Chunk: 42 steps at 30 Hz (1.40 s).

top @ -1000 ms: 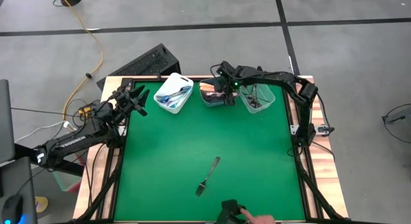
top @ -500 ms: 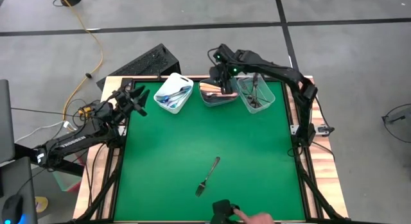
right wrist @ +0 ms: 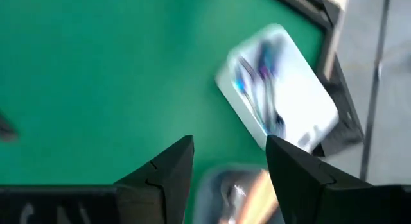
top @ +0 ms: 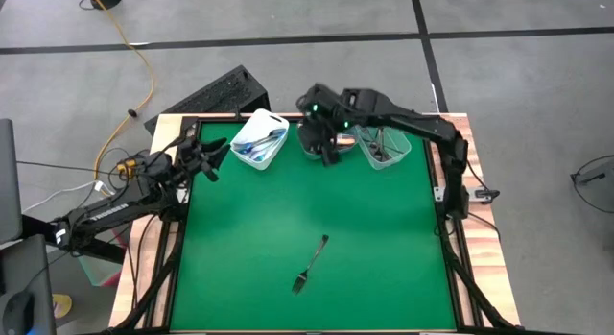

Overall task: Sort silverware by color (type)
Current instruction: Put the black fork into the transparent bin

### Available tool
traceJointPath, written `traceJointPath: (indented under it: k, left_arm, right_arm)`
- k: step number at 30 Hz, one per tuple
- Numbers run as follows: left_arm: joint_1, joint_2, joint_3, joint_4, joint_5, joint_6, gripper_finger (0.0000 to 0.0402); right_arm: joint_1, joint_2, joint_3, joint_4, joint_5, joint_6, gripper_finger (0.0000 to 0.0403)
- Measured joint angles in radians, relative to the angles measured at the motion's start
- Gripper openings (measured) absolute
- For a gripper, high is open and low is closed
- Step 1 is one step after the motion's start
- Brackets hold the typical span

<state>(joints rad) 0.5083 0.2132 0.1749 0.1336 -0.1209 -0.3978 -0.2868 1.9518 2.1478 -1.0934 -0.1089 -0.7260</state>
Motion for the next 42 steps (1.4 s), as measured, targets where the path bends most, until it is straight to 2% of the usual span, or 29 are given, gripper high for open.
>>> traceJointPath:
  k: [10, 17, 20, 24, 33, 39, 42]
  left_arm:
    - [0.000, 0.000, 0.000, -0.044, 0.122, -0.088, 0.0164]
    - [0.000, 0.000, 0.000, -0.049, 0.108, -0.104, 0.0164]
    - [0.000, 0.000, 0.000, -0.052, 0.095, -0.126, 0.0164]
    - [0.000, 0.000, 0.000, -0.081, 0.089, -0.138, 0.0164]
    - [0.000, 0.002, 0.000, -0.120, 0.054, -0.145, 0.0164]
    - [0.000, 0.003, 0.000, -0.125, 0.053, -0.133, 0.0164]
    - [0.000, 0.003, 0.000, -0.125, 0.053, -0.123, 0.0164]
  right_arm:
    - [0.319, 0.000, 0.030, -0.024, 0.005, 0.140, 0.0207]
    - [0.528, 0.000, 0.022, -0.022, 0.171, 0.224, 0.0207]
    - [0.585, 0.000, 0.022, -0.021, 0.200, 0.274, 0.0207]
    - [0.613, 0.037, 0.015, 0.007, 0.203, 0.303, 0.0207]
    - [0.637, 0.205, 0.005, 0.006, 0.162, 0.117, 0.0207]
    - [0.663, 0.295, 0.005, 0.009, 0.153, 0.069, 0.0207]
    - [0.674, 0.338, 0.007, 0.016, 0.115, 0.067, 0.0207]
